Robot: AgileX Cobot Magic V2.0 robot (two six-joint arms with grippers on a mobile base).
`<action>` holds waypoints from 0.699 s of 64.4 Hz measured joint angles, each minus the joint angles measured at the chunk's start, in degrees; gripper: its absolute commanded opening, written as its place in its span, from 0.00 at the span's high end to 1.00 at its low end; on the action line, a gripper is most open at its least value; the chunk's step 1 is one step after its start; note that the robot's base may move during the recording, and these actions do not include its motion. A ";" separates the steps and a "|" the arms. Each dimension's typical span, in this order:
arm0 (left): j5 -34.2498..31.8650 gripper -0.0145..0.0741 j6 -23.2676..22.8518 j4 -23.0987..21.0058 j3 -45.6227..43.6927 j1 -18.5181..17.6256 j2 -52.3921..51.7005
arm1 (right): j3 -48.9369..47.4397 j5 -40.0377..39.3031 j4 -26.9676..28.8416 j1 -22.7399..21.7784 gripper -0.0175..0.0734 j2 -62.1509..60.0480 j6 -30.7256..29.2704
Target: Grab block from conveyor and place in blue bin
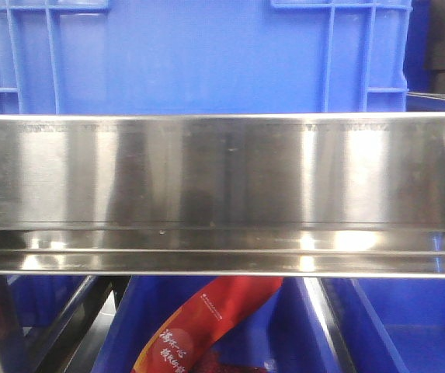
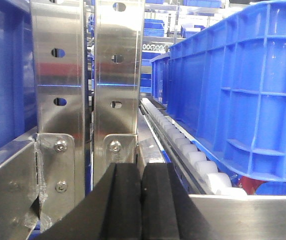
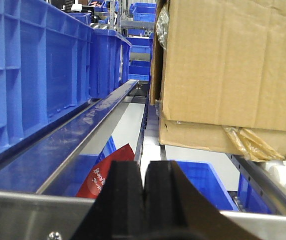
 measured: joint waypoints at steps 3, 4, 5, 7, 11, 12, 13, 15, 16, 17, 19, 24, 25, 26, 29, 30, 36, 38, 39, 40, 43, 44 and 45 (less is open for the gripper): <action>0.00 0.96 0.00 0.00 0.00 0.00 0.00 | 0.00 0.00 0.00 0.00 0.98 0.00 0.00; 0.00 0.96 0.00 0.00 0.00 0.00 0.00 | 0.00 0.00 0.00 0.00 0.98 0.00 0.00; 0.00 0.96 0.00 0.00 0.00 0.00 0.00 | 0.00 0.00 0.00 0.00 0.98 0.00 0.00; 0.00 0.96 0.00 0.00 0.00 0.00 0.00 | 0.00 0.00 0.00 0.00 0.98 0.00 0.00; 0.00 0.96 0.00 0.00 0.00 0.00 0.00 | 0.00 -0.09 0.00 0.00 0.98 0.00 0.11; 0.00 0.96 0.00 0.00 0.00 0.00 0.00 | 0.00 -0.09 0.00 0.00 0.98 0.00 0.11; 0.00 0.96 0.00 0.00 0.00 0.00 0.00 | 0.00 -0.09 0.00 0.00 0.98 0.00 0.11; 0.00 0.96 0.00 0.00 0.00 0.00 0.00 | 0.00 -0.09 0.00 0.00 0.98 0.00 0.11; 0.00 0.96 0.00 0.00 0.00 0.00 0.00 | 0.00 -0.09 0.00 0.00 0.98 0.00 0.11; 0.00 0.96 0.00 0.00 0.00 0.00 0.00 | 0.00 -0.09 0.00 0.00 0.98 0.00 0.11; 0.00 0.96 0.00 0.00 0.00 0.00 0.00 | 0.00 -0.09 0.00 0.00 0.98 0.00 0.11; 0.00 0.96 0.00 0.00 0.00 0.00 0.00 | 0.00 -0.09 0.00 0.00 0.98 0.00 0.11; 0.00 0.96 0.00 0.00 0.00 0.00 0.00 | 0.00 -0.09 0.00 0.00 0.98 0.00 0.11; 0.00 0.96 0.00 0.00 0.00 0.00 0.00 | 0.00 -0.09 0.00 0.00 0.98 0.00 0.11; 0.00 0.96 0.00 0.00 0.00 0.00 0.00 | 0.00 -0.09 0.00 0.00 0.98 0.00 0.11; 0.00 0.96 0.00 0.00 0.00 0.00 0.00 | 0.00 -0.09 0.00 0.00 0.98 0.00 0.11; 0.00 0.96 0.00 0.00 0.00 0.00 0.00 | 0.00 -0.09 0.00 0.00 0.98 0.00 0.11; 0.00 0.96 0.00 0.00 0.00 0.00 0.00 | 0.00 -0.09 0.00 0.00 0.98 0.00 0.11; 0.00 0.96 0.00 0.00 0.00 0.00 0.00 | 0.00 -0.09 0.00 0.00 0.98 0.00 0.11; 0.00 0.96 0.00 0.00 0.00 0.00 0.00 | 0.00 -0.09 0.00 0.00 0.98 0.00 0.11; 0.00 0.96 0.00 0.00 0.00 0.00 0.00 | 0.00 -0.09 0.00 0.00 0.98 0.00 0.11; 0.00 0.96 0.00 0.00 0.00 0.00 0.00 | 0.00 -0.09 0.00 0.00 0.98 0.00 0.11; 0.00 0.96 0.00 0.00 0.00 0.00 0.00 | 0.00 -0.09 0.00 0.00 0.98 0.00 0.11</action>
